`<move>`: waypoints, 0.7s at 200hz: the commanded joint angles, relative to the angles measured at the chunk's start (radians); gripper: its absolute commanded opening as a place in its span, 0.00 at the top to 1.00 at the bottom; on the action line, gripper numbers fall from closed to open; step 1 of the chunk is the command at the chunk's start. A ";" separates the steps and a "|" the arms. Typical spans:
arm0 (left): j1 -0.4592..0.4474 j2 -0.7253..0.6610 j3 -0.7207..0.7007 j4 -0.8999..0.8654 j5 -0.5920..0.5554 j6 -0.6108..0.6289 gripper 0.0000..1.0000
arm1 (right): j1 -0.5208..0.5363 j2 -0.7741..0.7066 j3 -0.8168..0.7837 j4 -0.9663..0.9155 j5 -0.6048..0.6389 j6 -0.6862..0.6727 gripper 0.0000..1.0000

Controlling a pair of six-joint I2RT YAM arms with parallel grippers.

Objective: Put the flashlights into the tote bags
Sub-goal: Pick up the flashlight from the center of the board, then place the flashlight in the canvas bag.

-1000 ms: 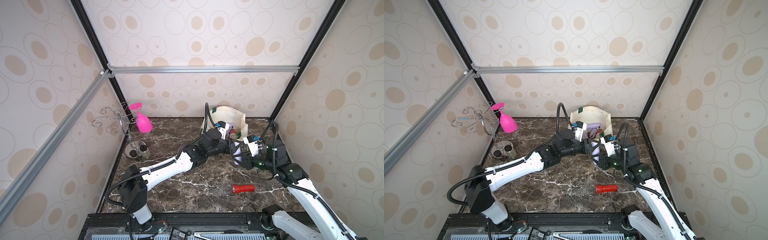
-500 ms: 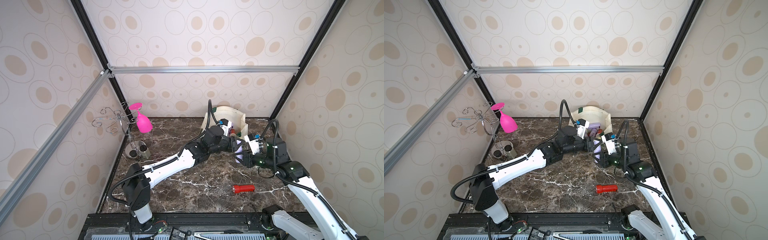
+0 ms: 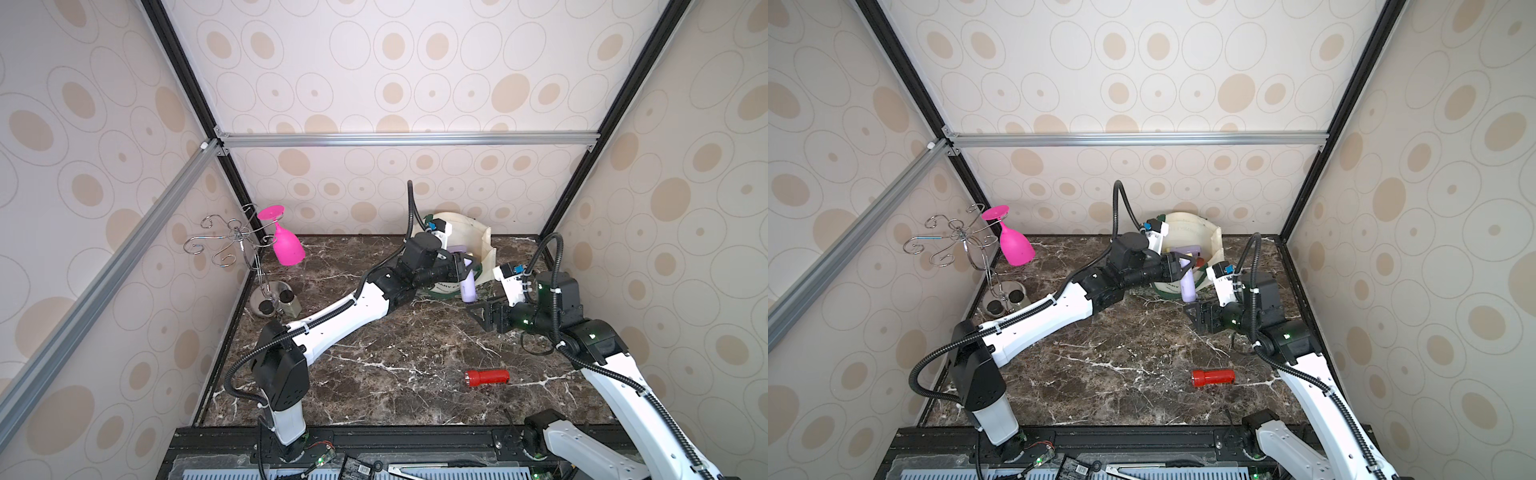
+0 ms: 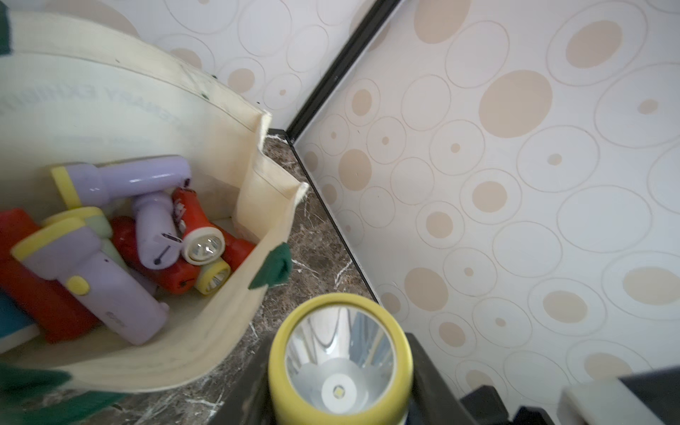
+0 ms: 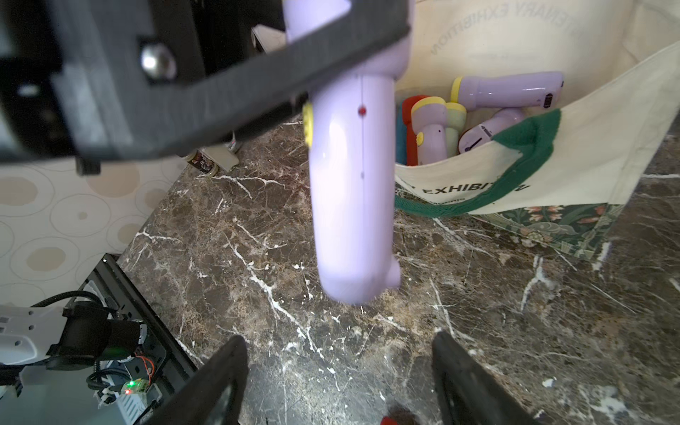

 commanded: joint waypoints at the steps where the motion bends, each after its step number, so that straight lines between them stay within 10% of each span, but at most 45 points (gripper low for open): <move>1: 0.034 0.026 0.111 -0.034 -0.075 0.049 0.84 | 0.003 -0.015 0.037 -0.053 0.041 -0.018 0.19; 94: 0.069 0.604 1.029 -0.418 -0.295 0.139 0.84 | 0.002 -0.024 0.062 -0.120 0.082 -0.012 0.18; 140: 0.066 0.605 0.868 -0.346 -0.343 0.160 0.82 | 0.002 -0.030 0.057 -0.137 0.105 -0.013 0.18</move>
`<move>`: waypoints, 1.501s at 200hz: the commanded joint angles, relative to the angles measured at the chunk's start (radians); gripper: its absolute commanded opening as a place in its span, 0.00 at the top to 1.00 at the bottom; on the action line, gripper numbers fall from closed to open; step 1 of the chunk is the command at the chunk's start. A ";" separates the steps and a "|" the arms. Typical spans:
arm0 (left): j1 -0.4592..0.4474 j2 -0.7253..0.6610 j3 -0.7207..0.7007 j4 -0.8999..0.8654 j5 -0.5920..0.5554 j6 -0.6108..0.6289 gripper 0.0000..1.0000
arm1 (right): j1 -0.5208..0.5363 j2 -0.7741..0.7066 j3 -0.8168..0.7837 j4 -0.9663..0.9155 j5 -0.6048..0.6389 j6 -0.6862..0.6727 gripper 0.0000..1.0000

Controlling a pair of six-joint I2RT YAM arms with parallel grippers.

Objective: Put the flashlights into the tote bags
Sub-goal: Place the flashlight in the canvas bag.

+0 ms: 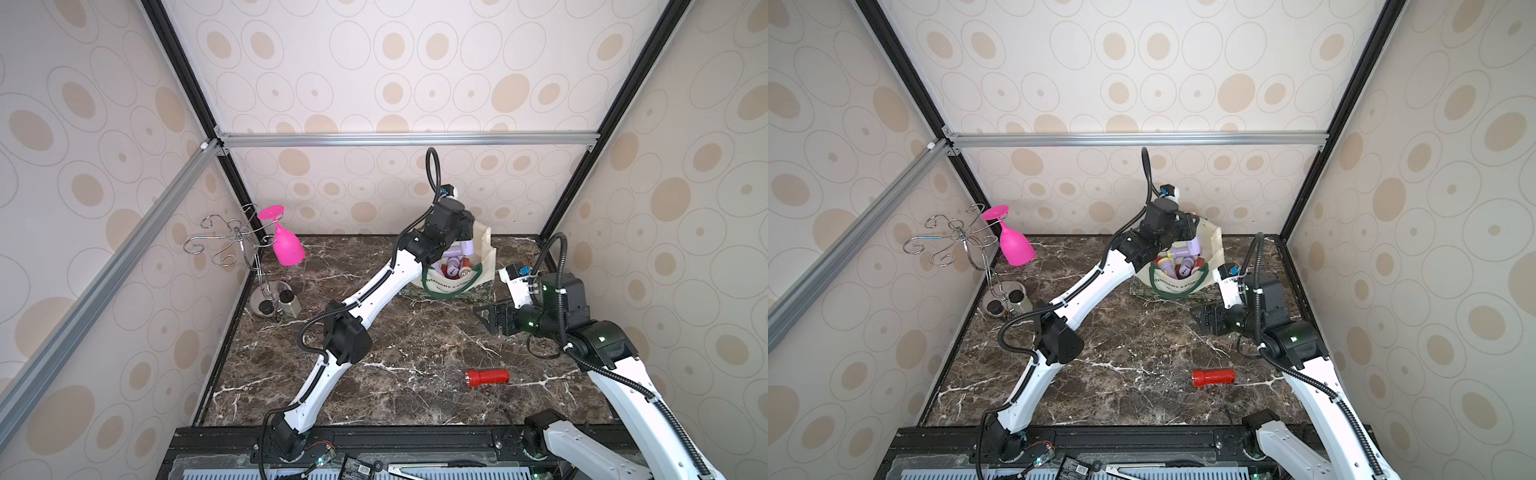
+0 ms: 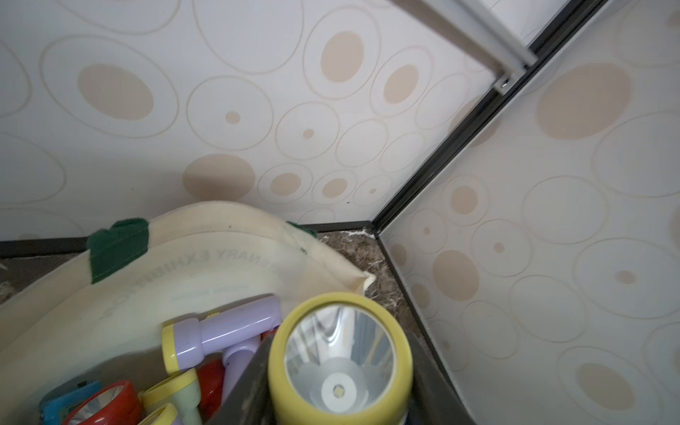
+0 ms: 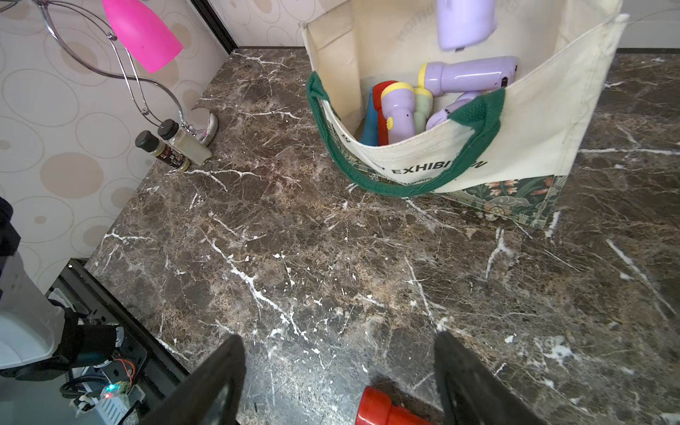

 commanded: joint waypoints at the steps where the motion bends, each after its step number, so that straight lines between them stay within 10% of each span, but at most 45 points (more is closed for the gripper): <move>1: 0.004 -0.027 -0.070 0.012 -0.058 0.040 0.82 | 0.003 -0.012 0.019 -0.031 0.020 -0.013 0.18; 84: 0.006 0.027 -0.109 -0.043 -0.111 0.068 0.77 | 0.002 0.010 0.016 -0.036 0.019 0.001 0.18; 194: 0.004 -0.010 -0.115 -0.025 -0.101 0.098 0.34 | 0.002 0.013 0.032 -0.045 0.045 0.000 0.18; 300: -0.045 -0.216 -0.221 0.032 -0.074 0.202 0.32 | 0.003 0.053 0.092 -0.142 0.140 0.051 0.19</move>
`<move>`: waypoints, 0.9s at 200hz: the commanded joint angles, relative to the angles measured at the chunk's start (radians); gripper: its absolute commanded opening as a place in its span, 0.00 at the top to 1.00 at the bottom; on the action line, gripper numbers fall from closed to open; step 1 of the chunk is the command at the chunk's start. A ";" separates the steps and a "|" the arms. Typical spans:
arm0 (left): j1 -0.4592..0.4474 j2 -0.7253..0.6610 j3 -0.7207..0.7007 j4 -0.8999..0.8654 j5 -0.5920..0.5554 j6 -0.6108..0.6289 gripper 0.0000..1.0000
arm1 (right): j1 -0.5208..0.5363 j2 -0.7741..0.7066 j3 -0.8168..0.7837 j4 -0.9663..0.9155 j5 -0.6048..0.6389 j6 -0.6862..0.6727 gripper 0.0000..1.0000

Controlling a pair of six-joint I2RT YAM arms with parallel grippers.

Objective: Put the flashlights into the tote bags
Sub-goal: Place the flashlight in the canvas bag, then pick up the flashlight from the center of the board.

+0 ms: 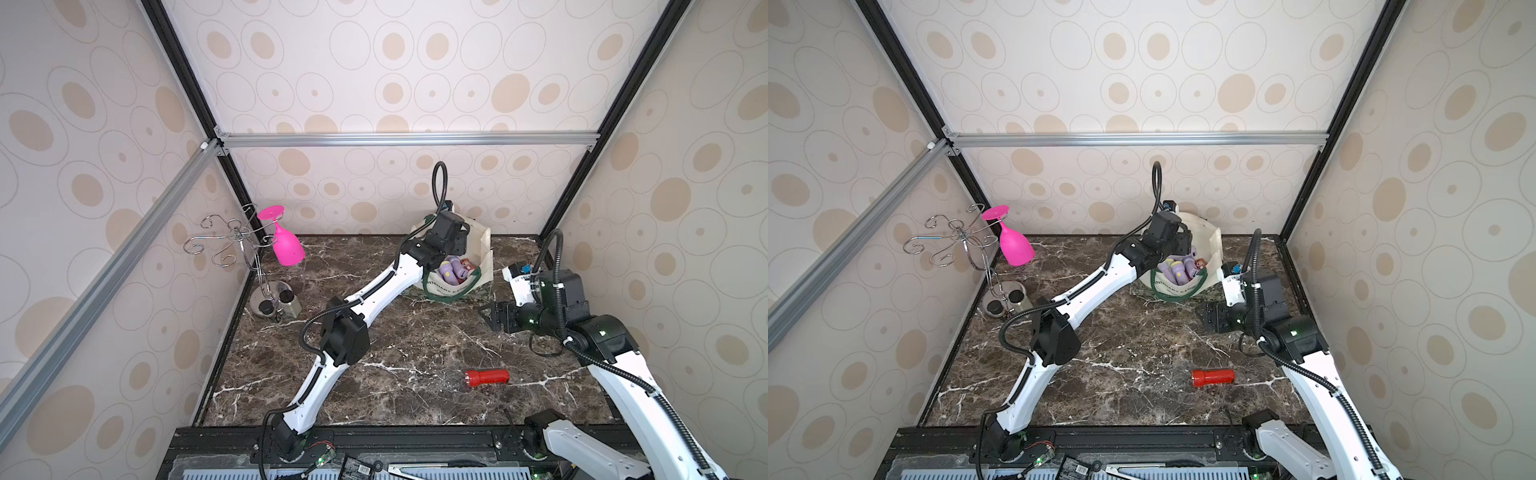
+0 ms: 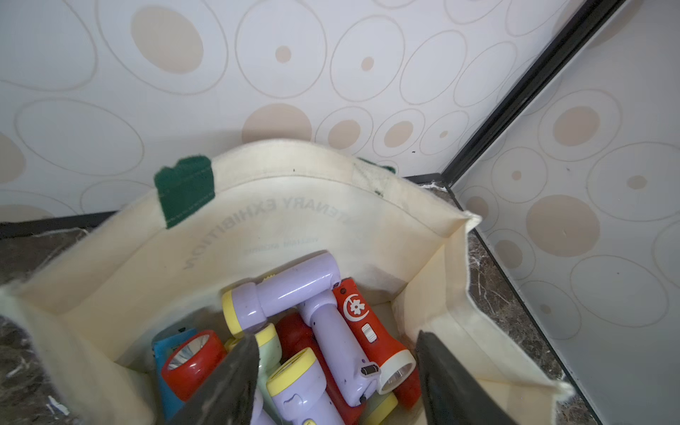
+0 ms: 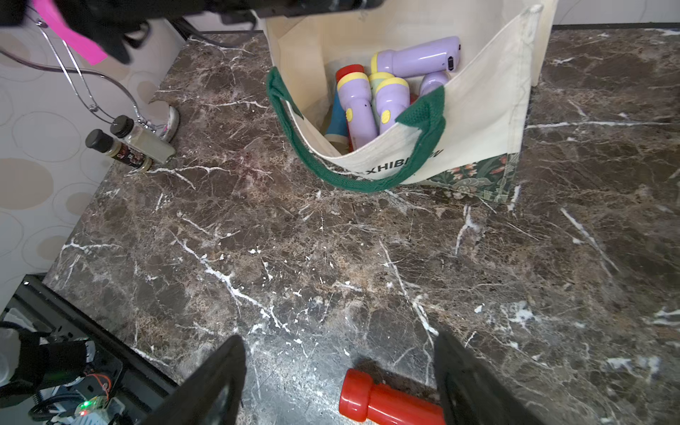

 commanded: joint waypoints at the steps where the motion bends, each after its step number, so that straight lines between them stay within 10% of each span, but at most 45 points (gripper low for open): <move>1: -0.030 -0.138 -0.059 0.054 0.007 0.061 0.32 | 0.003 0.011 0.036 -0.055 0.045 0.028 0.19; 180: -0.187 -1.094 -1.273 0.274 0.104 0.004 0.16 | 0.003 -0.074 -0.128 -0.329 0.111 0.526 0.24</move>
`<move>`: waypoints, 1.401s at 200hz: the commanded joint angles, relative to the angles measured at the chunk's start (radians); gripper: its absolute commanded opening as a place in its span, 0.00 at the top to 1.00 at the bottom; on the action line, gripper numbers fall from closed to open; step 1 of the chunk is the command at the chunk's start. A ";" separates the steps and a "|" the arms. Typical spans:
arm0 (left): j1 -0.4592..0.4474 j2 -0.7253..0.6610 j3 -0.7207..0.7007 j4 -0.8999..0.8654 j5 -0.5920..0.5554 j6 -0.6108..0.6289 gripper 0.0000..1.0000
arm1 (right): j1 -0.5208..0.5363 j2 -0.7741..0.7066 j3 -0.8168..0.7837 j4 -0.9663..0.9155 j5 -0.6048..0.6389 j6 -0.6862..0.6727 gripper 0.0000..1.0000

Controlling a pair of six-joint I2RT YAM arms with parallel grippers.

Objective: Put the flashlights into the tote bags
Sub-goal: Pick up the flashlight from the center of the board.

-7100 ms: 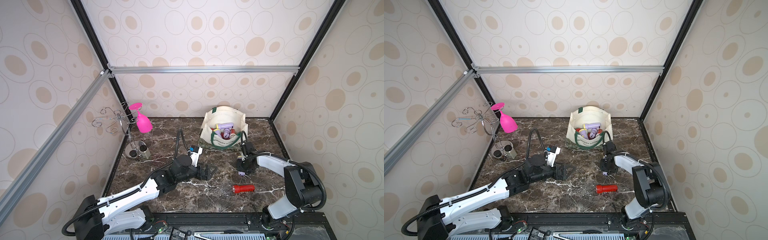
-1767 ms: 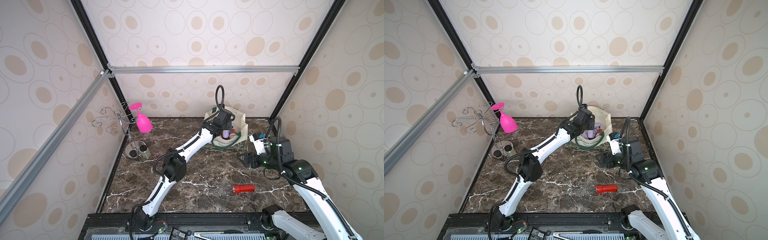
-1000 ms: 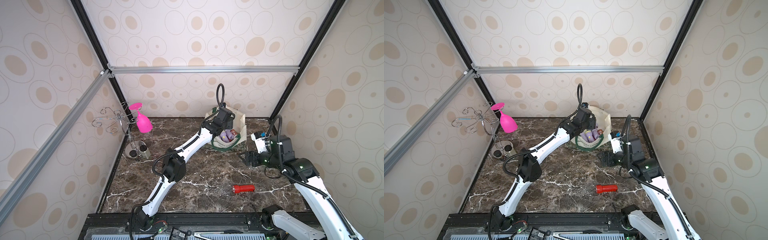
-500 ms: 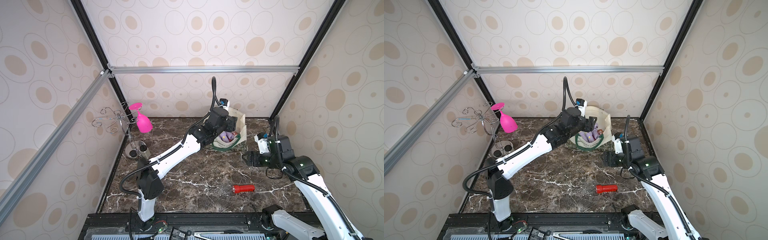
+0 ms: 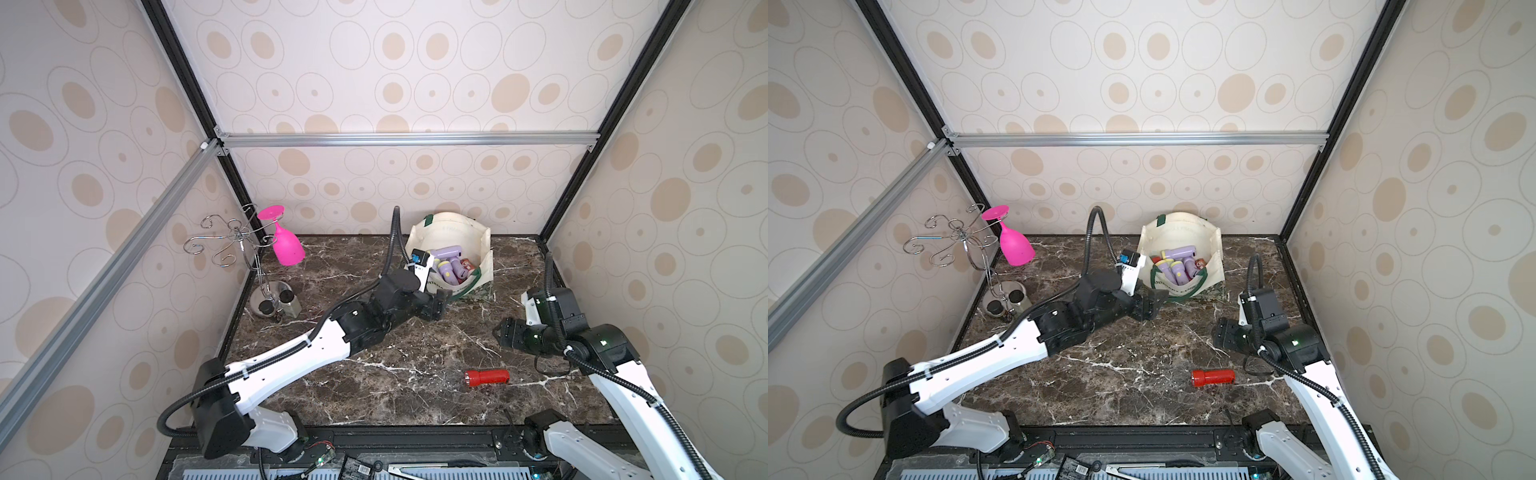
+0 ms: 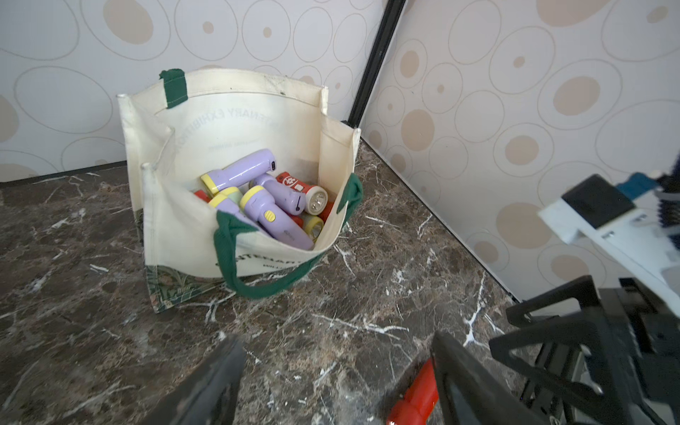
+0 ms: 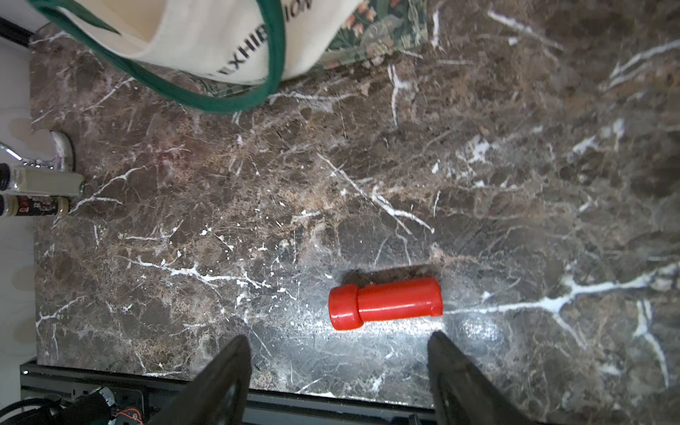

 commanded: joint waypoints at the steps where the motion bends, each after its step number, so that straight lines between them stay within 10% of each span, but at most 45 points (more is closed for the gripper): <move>1: -0.006 -0.112 -0.064 -0.006 0.016 -0.024 0.16 | 0.003 -0.007 -0.036 -0.080 -0.029 0.133 0.24; 93: -0.010 -0.427 -0.330 -0.035 0.033 -0.021 0.00 | 0.005 -0.011 -0.298 -0.018 -0.024 0.325 0.29; 280: -0.009 -0.504 -0.451 -0.075 0.100 0.056 0.00 | 0.119 0.044 -0.523 0.287 0.103 0.785 0.22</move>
